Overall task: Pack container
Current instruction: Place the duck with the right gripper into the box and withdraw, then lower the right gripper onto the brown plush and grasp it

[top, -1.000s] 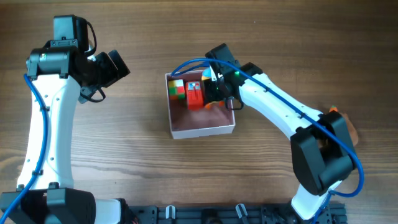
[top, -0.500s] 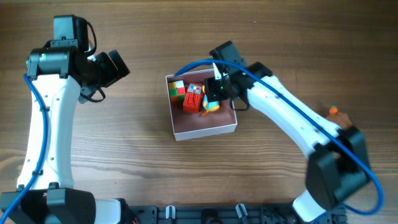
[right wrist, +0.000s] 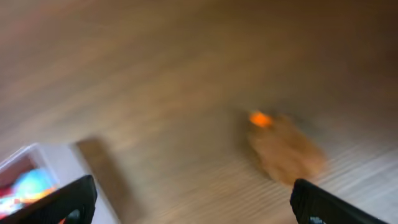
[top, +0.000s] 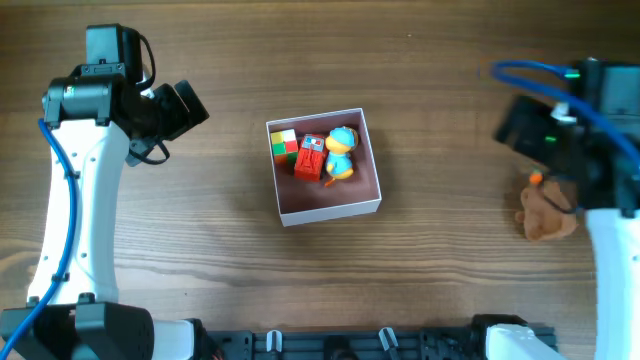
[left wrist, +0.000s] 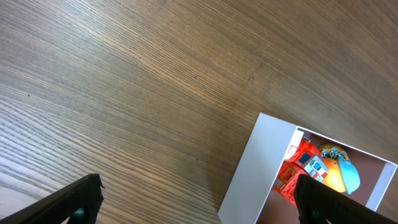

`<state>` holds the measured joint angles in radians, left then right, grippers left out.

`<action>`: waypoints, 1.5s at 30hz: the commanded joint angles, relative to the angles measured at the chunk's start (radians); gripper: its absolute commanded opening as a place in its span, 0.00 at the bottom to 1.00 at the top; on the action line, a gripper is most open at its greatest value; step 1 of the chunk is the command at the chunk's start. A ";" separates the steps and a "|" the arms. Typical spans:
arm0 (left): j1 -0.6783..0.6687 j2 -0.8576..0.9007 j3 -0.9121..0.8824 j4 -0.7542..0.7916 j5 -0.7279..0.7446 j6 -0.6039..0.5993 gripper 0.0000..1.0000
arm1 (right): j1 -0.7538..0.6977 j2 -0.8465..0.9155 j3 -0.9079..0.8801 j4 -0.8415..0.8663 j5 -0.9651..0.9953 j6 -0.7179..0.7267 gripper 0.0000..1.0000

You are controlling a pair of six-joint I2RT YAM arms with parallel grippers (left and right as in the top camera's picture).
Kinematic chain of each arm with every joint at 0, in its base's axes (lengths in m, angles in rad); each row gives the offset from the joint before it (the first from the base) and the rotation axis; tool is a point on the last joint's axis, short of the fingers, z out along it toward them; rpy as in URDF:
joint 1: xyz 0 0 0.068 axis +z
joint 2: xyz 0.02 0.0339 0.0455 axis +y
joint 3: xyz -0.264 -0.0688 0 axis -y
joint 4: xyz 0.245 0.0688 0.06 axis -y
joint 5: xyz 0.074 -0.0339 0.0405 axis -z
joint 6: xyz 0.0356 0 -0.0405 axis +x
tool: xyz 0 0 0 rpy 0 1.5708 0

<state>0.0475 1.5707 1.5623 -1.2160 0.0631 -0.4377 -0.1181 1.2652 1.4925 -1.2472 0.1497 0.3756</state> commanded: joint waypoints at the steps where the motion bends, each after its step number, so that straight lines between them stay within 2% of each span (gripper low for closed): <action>1: 0.006 -0.003 0.003 -0.006 0.015 0.019 1.00 | -0.192 0.043 -0.052 -0.045 -0.077 -0.088 1.00; 5: 0.006 -0.003 0.003 -0.007 0.015 0.019 1.00 | -0.318 0.116 -0.156 -0.015 -0.081 -0.197 1.00; 7: 0.006 -0.003 0.003 -0.007 0.015 0.019 1.00 | -0.341 0.162 -0.201 0.012 -0.080 -0.275 1.00; 13: 0.006 -0.003 0.003 -0.009 0.015 0.019 1.00 | -0.356 0.314 -0.251 0.096 -0.079 -0.377 1.00; 22: 0.006 -0.003 0.003 -0.013 0.015 0.019 1.00 | -0.359 0.471 -0.251 0.181 -0.042 -0.394 1.00; 30: 0.006 -0.003 0.003 -0.015 0.015 0.019 1.00 | -0.364 0.598 -0.258 0.192 -0.038 -0.399 1.00; 34: 0.006 -0.003 0.003 -0.014 0.015 0.019 1.00 | -0.365 0.605 -0.258 0.190 -0.038 -0.398 0.99; 41: 0.006 -0.003 0.003 -0.015 0.015 0.019 1.00 | -0.368 0.605 -0.258 0.158 -0.039 -0.391 0.90; 45: 0.006 -0.003 0.003 -0.014 0.015 0.019 1.00 | -0.368 0.605 -0.283 0.154 -0.039 -0.392 0.91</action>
<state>0.0475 1.5707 1.5623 -1.2278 0.0631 -0.4377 -0.4789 1.8530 1.2427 -1.0916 0.1055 -0.0135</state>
